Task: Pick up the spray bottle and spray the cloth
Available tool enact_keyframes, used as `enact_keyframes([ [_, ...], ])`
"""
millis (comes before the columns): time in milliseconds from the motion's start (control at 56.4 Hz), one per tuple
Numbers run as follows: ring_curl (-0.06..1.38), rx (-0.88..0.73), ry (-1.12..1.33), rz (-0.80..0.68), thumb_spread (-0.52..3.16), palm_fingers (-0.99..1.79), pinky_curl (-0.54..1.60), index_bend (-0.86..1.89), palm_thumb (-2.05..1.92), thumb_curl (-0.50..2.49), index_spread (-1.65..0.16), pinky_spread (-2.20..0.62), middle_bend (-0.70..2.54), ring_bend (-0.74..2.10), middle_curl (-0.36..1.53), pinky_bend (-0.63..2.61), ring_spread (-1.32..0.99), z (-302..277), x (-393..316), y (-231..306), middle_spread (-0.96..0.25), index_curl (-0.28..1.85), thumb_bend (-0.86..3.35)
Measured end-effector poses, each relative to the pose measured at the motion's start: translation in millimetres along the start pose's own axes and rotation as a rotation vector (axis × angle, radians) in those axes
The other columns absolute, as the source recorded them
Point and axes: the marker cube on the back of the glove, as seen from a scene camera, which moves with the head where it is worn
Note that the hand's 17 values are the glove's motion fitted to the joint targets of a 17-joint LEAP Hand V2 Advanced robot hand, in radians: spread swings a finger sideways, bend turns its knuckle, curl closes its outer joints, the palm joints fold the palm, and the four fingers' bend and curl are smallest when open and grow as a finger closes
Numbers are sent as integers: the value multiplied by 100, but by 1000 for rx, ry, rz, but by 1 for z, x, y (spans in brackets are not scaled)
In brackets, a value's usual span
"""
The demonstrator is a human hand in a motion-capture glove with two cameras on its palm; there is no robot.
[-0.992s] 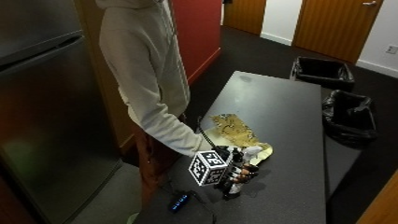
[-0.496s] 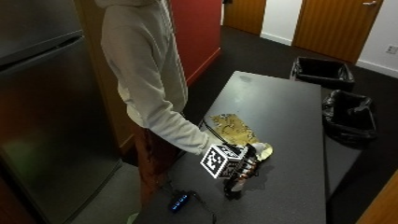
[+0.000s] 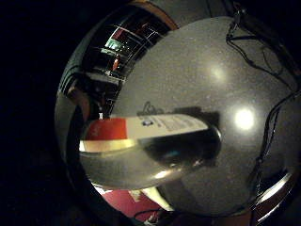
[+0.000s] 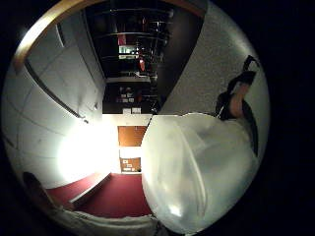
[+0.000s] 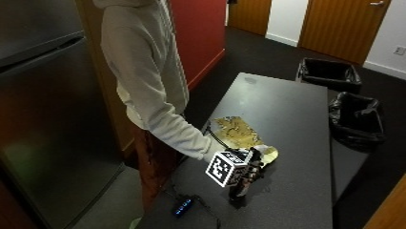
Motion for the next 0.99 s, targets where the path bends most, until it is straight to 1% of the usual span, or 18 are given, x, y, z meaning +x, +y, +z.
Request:
enact_keyframes([
  [142, 42, -10, 55, -16, 29, 133, 36, 21, 100, 70, -23, -22, 45, 45, 49, 27, -21, 12, 0, 4, -15, 47, -5],
  [248, 43, -8, 121, -66, 29, 135, 37, 20, 100, 71, -22, -23, 47, 47, 49, 30, -21, 18, -5, 7, -15, 48, -4],
  [496, 45, -35, 330, -282, 27, 140, 39, 25, 98, 72, -20, -24, 51, 53, 50, 34, -19, 21, -43, 27, -14, 51, -4],
  [638, 45, -135, 505, -419, 24, 141, 39, 28, 97, 73, -19, -25, 52, 56, 50, 36, -17, 16, -78, 37, -14, 52, -4],
  [815, 46, -339, 799, -586, 20, 141, 40, 33, 97, 74, -19, -26, 54, 58, 50, 37, -17, 9, -131, 58, -14, 54, -4],
  [992, 46, -413, 1031, -693, 18, 141, 40, 35, 96, 75, -19, -26, 56, 59, 50, 38, -17, 9, -173, 86, -14, 54, -4],
])
